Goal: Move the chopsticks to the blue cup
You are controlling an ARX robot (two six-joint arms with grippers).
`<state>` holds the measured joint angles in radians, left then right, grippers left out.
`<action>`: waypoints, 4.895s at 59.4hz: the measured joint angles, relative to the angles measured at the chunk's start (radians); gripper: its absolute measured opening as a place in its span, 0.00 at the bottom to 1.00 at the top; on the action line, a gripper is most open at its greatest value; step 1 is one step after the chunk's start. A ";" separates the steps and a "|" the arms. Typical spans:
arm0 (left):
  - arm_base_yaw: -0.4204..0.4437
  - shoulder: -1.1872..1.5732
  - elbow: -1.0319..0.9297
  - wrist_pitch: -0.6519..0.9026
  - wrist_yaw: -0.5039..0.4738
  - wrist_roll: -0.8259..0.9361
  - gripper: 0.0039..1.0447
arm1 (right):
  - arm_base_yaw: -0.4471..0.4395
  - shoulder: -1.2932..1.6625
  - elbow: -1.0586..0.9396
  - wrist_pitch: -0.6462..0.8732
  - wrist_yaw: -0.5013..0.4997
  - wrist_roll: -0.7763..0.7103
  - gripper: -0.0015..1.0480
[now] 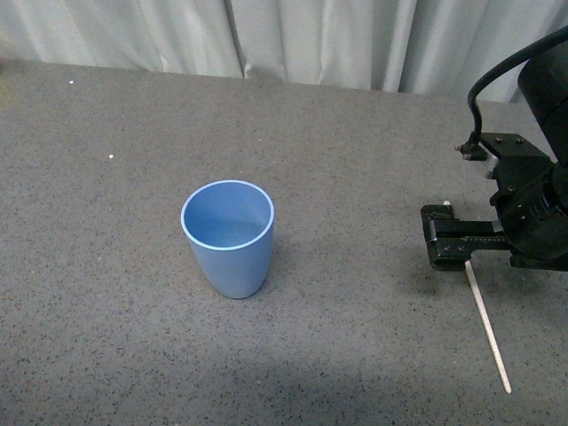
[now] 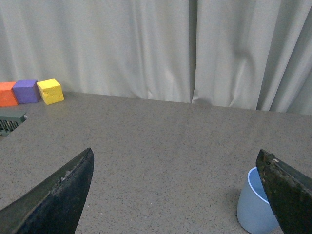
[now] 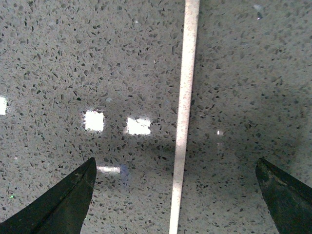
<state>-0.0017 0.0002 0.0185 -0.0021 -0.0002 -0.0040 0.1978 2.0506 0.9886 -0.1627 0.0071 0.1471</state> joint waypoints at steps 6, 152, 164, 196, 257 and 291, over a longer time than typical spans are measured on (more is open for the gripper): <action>0.000 0.000 0.000 0.000 0.000 0.000 0.94 | 0.006 0.026 0.018 -0.012 0.005 0.012 0.85; 0.000 0.000 0.000 0.000 0.000 0.000 0.94 | 0.373 0.058 -0.130 1.188 -0.417 -0.036 0.43; 0.000 0.000 0.000 0.000 0.000 0.000 0.94 | 0.367 0.019 -0.166 1.206 -0.426 -0.039 0.79; 0.000 0.000 0.000 0.000 0.000 0.000 0.94 | 0.060 -0.363 -0.392 0.843 -0.080 0.136 0.91; 0.000 0.001 0.000 0.000 0.000 0.000 0.94 | -0.197 -1.153 -0.951 1.006 -0.006 -0.145 0.01; 0.000 0.001 0.000 0.000 0.000 0.000 0.94 | -0.197 -1.545 -0.984 0.663 -0.006 -0.145 0.01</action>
<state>-0.0017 0.0010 0.0185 -0.0021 0.0002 -0.0040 0.0006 0.5056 0.0048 0.5003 0.0006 0.0025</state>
